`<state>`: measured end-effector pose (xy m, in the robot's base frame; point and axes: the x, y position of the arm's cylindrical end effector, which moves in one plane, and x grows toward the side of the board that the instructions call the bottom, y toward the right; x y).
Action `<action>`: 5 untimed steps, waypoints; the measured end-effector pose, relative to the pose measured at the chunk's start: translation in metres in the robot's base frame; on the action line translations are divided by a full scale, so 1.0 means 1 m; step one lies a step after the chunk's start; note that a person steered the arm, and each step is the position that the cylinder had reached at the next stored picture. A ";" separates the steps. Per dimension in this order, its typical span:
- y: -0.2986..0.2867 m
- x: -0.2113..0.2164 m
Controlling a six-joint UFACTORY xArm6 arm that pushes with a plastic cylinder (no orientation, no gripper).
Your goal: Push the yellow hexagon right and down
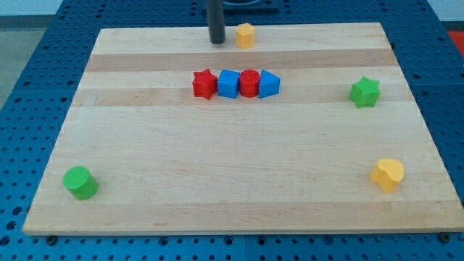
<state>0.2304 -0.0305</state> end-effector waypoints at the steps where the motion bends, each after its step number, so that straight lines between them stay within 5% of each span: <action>1: 0.034 -0.003; 5: 0.089 -0.036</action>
<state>0.1943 0.0586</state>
